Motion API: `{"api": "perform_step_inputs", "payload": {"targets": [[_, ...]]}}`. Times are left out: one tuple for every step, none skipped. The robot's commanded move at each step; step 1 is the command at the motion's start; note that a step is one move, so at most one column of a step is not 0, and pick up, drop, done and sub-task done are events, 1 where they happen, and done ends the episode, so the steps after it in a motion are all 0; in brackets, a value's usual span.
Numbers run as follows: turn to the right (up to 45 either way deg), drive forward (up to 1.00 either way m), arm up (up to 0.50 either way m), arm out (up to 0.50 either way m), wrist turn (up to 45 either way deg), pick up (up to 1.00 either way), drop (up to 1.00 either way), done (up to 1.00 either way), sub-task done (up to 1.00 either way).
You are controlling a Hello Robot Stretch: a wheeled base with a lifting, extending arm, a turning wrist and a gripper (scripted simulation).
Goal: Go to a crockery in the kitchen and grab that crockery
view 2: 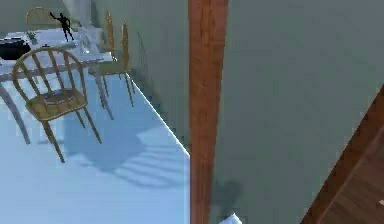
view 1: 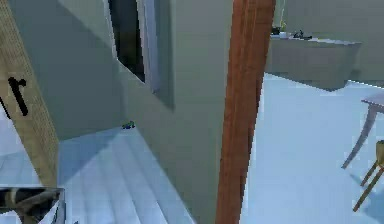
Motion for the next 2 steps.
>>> {"api": "perform_step_inputs", "payload": {"targets": [[36.0, 0.0, 0.0, 0.0, 0.0, 0.0, 0.0, 0.0, 0.0], [0.0, 0.8, 0.0, 0.0, 0.0, 0.0, 0.0, 0.0, 0.0]]}}
